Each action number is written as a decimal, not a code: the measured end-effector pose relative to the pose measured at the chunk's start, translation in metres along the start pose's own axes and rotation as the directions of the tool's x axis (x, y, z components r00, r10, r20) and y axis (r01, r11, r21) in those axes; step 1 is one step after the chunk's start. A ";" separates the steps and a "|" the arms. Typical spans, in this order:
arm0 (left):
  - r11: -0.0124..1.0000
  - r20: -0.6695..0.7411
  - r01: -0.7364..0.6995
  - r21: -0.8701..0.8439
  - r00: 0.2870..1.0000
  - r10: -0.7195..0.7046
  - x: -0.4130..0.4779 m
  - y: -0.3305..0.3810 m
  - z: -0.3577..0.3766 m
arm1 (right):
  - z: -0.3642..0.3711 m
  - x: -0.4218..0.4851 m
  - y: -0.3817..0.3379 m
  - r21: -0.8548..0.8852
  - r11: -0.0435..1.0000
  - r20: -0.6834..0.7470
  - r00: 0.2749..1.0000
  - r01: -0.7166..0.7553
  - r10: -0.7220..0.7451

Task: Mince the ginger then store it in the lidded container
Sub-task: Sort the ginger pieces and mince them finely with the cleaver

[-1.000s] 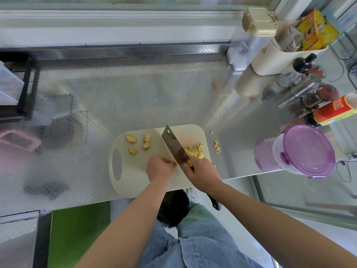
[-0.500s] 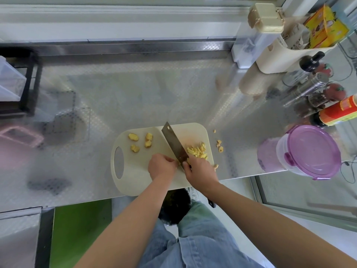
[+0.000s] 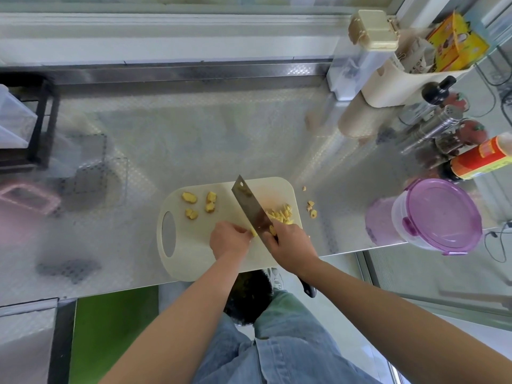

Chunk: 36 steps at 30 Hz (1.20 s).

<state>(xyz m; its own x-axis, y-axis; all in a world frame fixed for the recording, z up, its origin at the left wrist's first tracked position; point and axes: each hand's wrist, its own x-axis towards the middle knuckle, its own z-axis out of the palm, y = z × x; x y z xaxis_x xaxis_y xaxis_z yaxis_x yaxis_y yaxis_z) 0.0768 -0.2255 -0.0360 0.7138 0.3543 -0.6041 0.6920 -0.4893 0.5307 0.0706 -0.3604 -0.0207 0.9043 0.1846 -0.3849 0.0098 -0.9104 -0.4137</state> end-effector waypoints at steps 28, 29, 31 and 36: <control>1.000 0.025 0.005 -0.011 1.000 -0.005 0.003 -0.001 -0.001 | 0.003 0.007 0.002 -0.005 1.000 0.026 1.000 0.012 -0.012; 1.000 0.026 0.007 -0.009 1.000 -0.007 0.003 -0.001 -0.001 | 0.004 0.006 0.001 -0.015 1.000 0.030 0.999 0.013 -0.012; 1.000 0.026 0.010 -0.007 1.000 -0.010 0.004 -0.001 0.000 | 0.003 0.005 0.000 -0.023 1.000 0.032 0.999 0.016 -0.016; 1.000 0.022 0.001 -0.001 1.000 0.000 0.006 -0.002 0.001 | 0.007 0.003 -0.001 -0.045 0.999 0.036 0.999 0.017 -0.015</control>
<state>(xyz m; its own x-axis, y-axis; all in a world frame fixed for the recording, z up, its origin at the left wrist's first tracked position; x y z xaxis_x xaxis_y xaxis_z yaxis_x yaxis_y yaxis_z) 0.0791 -0.2228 -0.0410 0.7109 0.3367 -0.6175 0.6925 -0.4883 0.5310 0.0702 -0.3568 -0.0272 0.8882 0.2115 -0.4079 0.0443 -0.9230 -0.3823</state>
